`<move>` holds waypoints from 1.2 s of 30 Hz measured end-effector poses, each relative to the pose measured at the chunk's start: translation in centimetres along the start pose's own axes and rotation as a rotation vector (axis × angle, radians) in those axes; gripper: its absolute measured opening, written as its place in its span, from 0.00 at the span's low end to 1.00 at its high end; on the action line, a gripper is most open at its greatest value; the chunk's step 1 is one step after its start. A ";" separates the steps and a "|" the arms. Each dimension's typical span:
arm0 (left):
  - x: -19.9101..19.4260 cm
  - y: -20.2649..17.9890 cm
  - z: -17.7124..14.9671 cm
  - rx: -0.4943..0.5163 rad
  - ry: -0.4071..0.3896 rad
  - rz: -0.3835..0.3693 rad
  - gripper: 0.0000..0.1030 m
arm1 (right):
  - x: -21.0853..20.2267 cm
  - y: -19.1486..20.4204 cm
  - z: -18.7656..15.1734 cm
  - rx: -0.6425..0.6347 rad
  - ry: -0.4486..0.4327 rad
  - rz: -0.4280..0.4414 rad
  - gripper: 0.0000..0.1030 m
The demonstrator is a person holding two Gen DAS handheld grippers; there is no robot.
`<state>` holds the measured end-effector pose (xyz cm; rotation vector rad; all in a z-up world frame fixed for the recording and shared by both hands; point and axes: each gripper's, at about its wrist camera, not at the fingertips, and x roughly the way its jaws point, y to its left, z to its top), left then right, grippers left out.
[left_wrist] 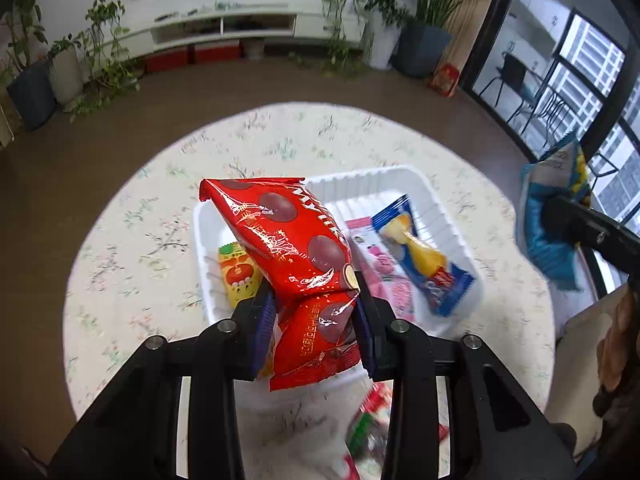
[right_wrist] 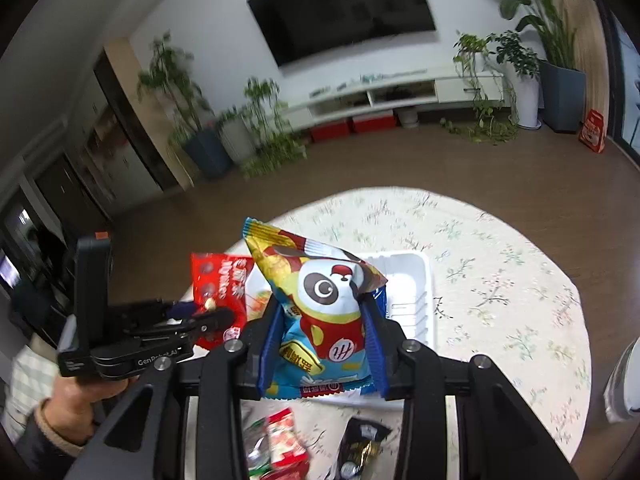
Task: Organize snacks
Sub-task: 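Carry the panda-print bag and red Mylikes bag into the white tray with both tools, then open both tools in the tray and move them back to the snacks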
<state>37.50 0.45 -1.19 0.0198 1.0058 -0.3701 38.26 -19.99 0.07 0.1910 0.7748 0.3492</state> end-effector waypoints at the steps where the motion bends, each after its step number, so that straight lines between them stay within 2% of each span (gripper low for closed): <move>1: 1.0 0.0 0.2 0.005 0.010 -0.004 0.32 | 1.0 0.1 -0.1 -0.002 0.018 -0.006 0.39; 5: 4.3 -0.5 0.1 0.037 0.049 0.000 0.32 | 5.1 0.1 -0.3 -0.018 0.088 -0.036 0.39; 10: 7.9 -1.3 -0.3 0.034 0.073 0.000 0.32 | 8.2 0.4 -1.1 -0.045 0.136 -0.083 0.39; 15: 9.4 -1.7 -0.6 0.060 0.081 0.012 0.33 | 10.3 0.5 -1.8 -0.077 0.165 -0.136 0.39; 26: 9.6 -1.8 -0.9 0.073 0.094 0.022 0.34 | 10.4 1.1 -2.3 -0.105 0.162 -0.161 0.44; 28: 9.3 -2.0 -1.1 0.076 0.097 0.014 0.40 | 10.3 1.2 -2.3 -0.103 0.165 -0.163 0.47; 30: 9.0 -2.3 -1.0 0.077 0.096 0.006 0.50 | 10.1 1.2 -2.2 -0.106 0.158 -0.164 0.51; 36: 8.0 -2.5 -0.8 0.083 0.072 0.025 0.58 | 9.3 1.4 -2.0 -0.106 0.137 -0.156 0.52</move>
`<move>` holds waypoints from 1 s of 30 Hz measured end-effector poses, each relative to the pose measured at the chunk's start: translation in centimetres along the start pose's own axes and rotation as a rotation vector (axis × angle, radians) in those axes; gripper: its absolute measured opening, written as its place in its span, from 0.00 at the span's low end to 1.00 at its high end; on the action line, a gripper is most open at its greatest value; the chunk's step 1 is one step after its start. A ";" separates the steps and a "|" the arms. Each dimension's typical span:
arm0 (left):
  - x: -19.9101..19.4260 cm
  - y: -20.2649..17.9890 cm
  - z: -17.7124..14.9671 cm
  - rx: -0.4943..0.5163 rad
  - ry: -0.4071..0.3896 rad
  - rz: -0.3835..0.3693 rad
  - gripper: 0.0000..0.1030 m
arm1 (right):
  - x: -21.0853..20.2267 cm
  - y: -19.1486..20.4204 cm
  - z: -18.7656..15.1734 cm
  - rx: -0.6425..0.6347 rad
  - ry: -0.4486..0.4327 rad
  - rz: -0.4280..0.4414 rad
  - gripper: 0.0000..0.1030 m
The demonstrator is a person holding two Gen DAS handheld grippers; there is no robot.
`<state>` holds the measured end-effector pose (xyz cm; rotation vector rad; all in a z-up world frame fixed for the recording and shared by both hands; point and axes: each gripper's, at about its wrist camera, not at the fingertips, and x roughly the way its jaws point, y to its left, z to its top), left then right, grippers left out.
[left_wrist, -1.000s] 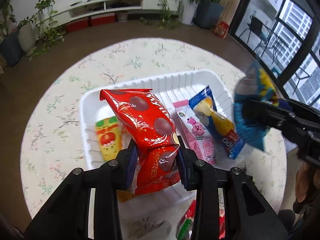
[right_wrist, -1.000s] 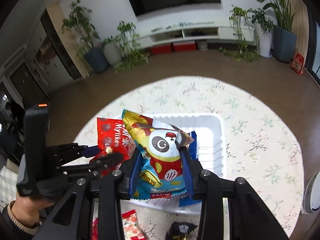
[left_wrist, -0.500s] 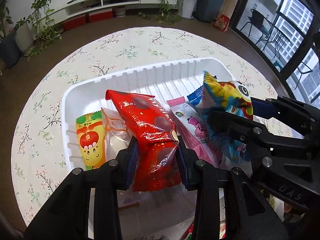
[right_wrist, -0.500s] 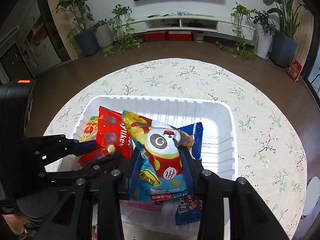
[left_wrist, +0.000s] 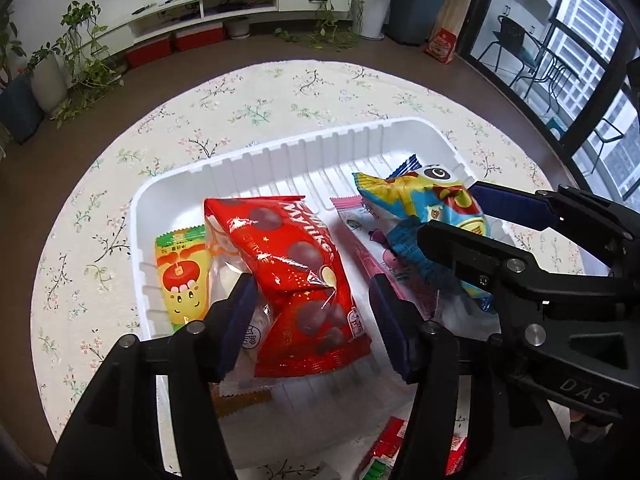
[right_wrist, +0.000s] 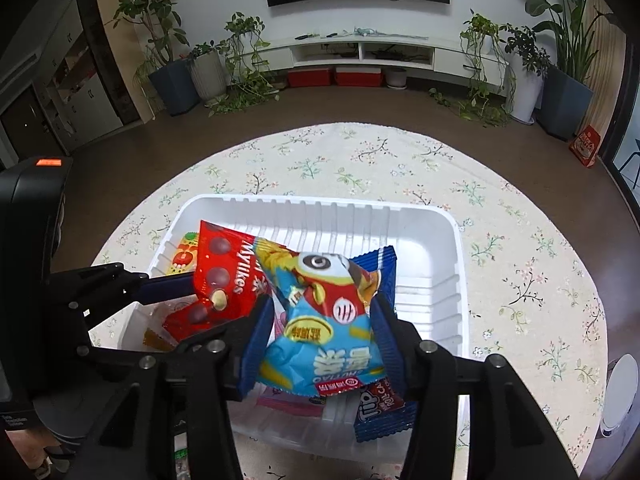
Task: Organize snacks
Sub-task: 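Open both tools in the tray and move them back to the snacks, then grasp the red-and-white tube packet with the left tool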
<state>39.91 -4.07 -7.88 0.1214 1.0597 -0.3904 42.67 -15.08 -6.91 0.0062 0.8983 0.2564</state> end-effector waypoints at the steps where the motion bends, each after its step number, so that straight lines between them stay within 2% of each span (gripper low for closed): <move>1: -0.2 0.0 0.0 0.001 -0.004 0.003 0.59 | -0.2 0.0 0.0 0.000 -0.003 0.002 0.52; 4: -1.1 0.1 0.0 -0.001 -0.024 0.011 0.64 | -0.9 0.0 0.0 0.001 -0.015 0.008 0.54; 9: -3.4 0.1 -0.4 0.001 -0.068 0.043 0.78 | -3.0 -0.8 -0.6 0.035 -0.058 0.047 0.64; 12: -5.4 0.3 -0.8 -0.003 -0.113 0.071 0.91 | -5.6 -1.7 -1.3 0.065 -0.112 0.069 0.71; 16: -8.9 0.9 -2.5 -0.048 -0.163 0.093 1.00 | -9.3 -3.4 -3.9 0.130 -0.187 0.114 0.79; 19: -11.2 1.1 -5.0 -0.086 -0.175 0.091 1.00 | -11.6 -4.7 -6.7 0.196 -0.228 0.132 0.84; 23: -13.4 1.0 -10.0 -0.129 -0.215 0.123 1.00 | -13.3 -5.6 -11.2 0.256 -0.232 0.107 0.85; 28: -14.5 0.5 -15.9 -0.225 -0.159 0.143 1.00 | -14.8 -6.7 -17.1 0.367 -0.275 0.077 0.85; 30: -14.4 0.1 -18.1 -0.285 -0.142 0.098 0.99 | -14.4 -7.0 -19.1 0.404 -0.272 0.063 0.85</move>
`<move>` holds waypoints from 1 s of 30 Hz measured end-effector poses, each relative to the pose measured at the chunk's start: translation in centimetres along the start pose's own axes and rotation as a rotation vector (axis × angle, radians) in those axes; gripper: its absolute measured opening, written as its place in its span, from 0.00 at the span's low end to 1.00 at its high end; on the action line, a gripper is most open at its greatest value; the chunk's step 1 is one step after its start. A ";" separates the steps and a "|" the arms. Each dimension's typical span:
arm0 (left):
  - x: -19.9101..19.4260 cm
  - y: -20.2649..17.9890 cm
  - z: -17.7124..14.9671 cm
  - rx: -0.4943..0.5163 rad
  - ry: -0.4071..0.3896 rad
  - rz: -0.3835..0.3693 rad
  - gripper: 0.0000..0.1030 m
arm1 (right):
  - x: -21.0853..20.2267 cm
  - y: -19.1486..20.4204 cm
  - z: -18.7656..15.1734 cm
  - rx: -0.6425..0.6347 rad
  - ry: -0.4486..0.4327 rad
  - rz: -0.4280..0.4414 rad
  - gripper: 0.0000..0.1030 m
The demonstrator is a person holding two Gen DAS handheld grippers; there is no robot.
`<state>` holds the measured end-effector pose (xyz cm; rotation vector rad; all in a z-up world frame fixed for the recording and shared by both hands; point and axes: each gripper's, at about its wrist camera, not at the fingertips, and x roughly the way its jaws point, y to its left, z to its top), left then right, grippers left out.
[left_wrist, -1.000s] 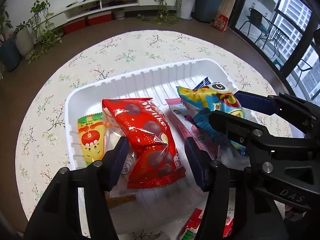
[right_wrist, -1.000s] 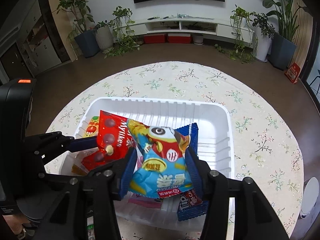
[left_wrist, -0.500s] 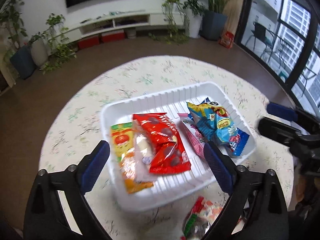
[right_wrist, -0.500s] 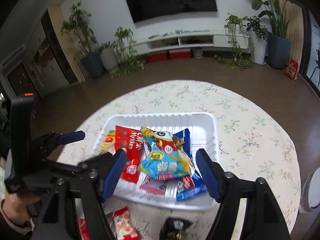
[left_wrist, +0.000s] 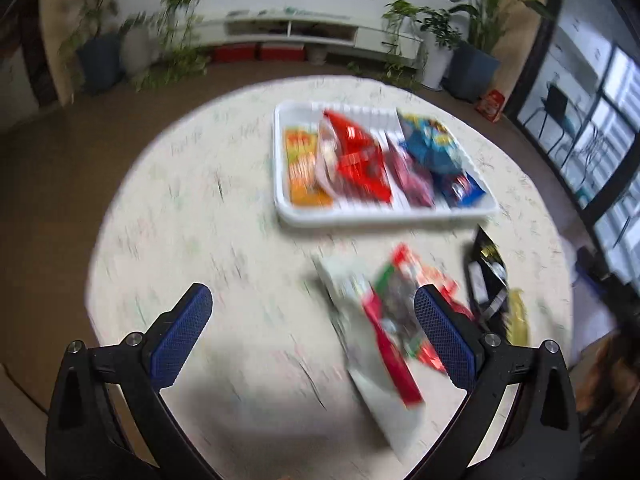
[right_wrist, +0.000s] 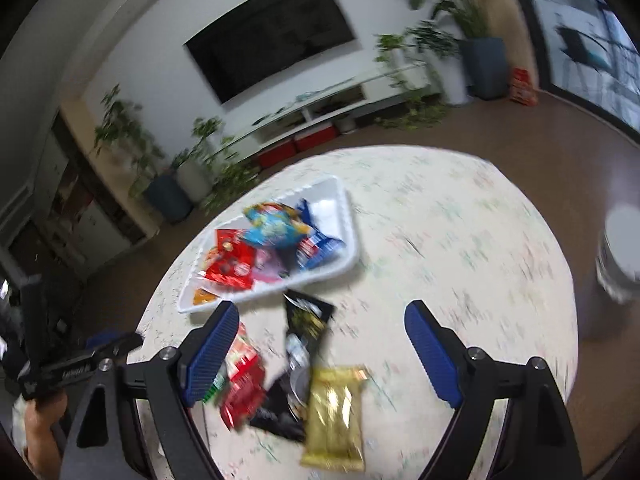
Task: Organize snacks
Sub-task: 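Grasp the red-and-white tube packet with the left tool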
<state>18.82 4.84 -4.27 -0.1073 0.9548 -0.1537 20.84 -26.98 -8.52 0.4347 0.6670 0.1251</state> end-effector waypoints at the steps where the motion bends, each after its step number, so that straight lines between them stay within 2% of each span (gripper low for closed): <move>1: 0.0 0.0 -0.8 -0.017 0.010 -0.017 0.99 | 0.1 -0.5 -0.9 0.011 0.011 -0.017 0.85; 4: 0.8 -1.1 -2.4 -0.012 0.044 0.018 0.99 | 0.7 -0.8 -2.1 0.031 0.067 -0.015 0.84; 8: 1.4 -2.2 -3.1 -0.021 0.058 0.038 0.99 | -0.1 0.2 -2.0 -0.047 0.005 -0.042 0.84; 11: 2.5 -2.9 -3.1 0.001 0.083 0.049 0.99 | 0.4 0.1 -2.3 -0.041 0.031 -0.029 0.84; 14: 3.8 -3.3 -3.1 0.025 0.104 0.095 0.99 | 0.7 -0.2 -2.4 -0.026 0.045 -0.026 0.84; 17: 5.1 -3.0 -3.4 0.014 0.130 0.093 0.98 | 0.7 -0.2 -2.3 -0.023 0.039 -0.023 0.84; 19: 5.5 -3.0 -3.7 0.022 0.139 0.089 0.89 | 1.0 -0.3 -2.3 -0.024 0.051 -0.024 0.84; 21: 6.0 -2.8 -4.0 0.018 0.155 0.071 0.70 | 1.2 -0.3 -2.4 -0.019 0.060 -0.020 0.84; 23: 6.2 -2.6 -4.2 0.021 0.159 0.075 0.62 | 1.3 -0.2 -2.4 -0.025 0.061 -0.020 0.84; 30: 5.7 -1.6 -4.2 0.000 0.171 0.060 0.58 | 1.4 0.1 -2.6 -0.041 0.061 -0.023 0.84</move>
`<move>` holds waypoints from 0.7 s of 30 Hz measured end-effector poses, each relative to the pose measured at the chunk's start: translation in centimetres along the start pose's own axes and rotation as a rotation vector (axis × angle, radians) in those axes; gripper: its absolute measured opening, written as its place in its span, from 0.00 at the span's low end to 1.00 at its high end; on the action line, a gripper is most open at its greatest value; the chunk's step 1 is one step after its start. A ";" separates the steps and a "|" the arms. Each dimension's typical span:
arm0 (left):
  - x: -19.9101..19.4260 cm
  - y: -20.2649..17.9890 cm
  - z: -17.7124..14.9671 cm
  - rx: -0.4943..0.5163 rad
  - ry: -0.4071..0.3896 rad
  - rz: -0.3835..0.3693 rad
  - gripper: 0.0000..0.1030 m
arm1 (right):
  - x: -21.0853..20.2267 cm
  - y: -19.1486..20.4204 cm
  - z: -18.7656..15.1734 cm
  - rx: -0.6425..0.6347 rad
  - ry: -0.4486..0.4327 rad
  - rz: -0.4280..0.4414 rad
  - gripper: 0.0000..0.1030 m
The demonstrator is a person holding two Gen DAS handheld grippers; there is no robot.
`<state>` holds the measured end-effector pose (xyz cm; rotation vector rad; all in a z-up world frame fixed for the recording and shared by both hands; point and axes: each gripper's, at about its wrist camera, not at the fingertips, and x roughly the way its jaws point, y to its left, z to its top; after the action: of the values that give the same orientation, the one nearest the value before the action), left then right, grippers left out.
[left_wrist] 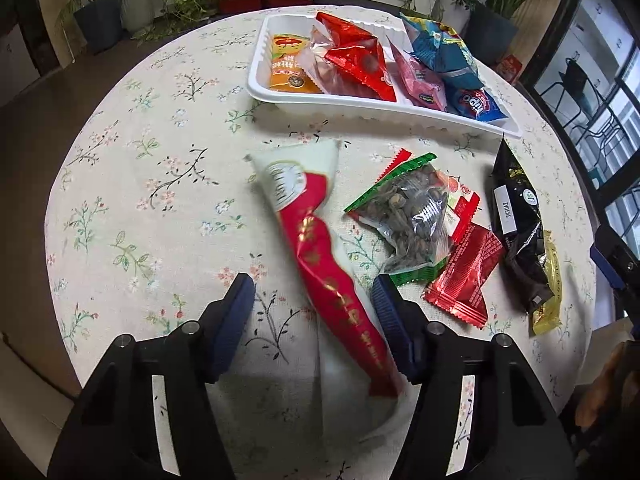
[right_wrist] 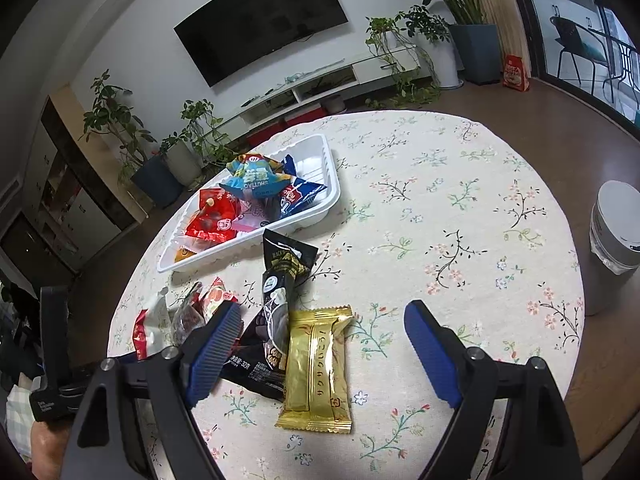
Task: Organize snacks
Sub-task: 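Grasp the red-and-white tube packet with the left tool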
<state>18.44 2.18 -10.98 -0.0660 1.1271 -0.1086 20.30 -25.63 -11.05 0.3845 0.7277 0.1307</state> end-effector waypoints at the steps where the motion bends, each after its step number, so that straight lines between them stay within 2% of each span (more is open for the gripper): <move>1: -0.1 0.1 -0.2 -0.002 0.003 0.002 0.58 | 0.0 0.0 0.0 -0.001 -0.001 -0.002 0.84; 6: -0.3 0.1 -0.9 0.021 -0.010 0.019 0.58 | 0.2 0.3 -0.1 -0.010 0.009 -0.006 0.84; 16: 0.6 0.7 0.6 0.082 -0.004 0.059 0.56 | 0.4 0.6 -0.3 -0.032 0.015 -0.016 0.84; 19: 0.7 0.7 0.9 0.109 -0.011 0.058 0.40 | 0.6 0.8 -0.4 -0.045 0.025 -0.012 0.83; 20: 0.6 0.6 0.9 0.120 -0.012 0.057 0.29 | 0.7 1.0 -0.4 -0.050 0.026 -0.012 0.81; 21: 0.6 0.5 0.9 0.132 -0.012 0.059 0.23 | 0.7 1.1 -0.4 -0.056 0.026 -0.013 0.81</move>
<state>19.51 2.58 -11.15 0.0842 1.1068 -0.1291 20.54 -24.34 -11.35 0.3251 0.7506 0.1436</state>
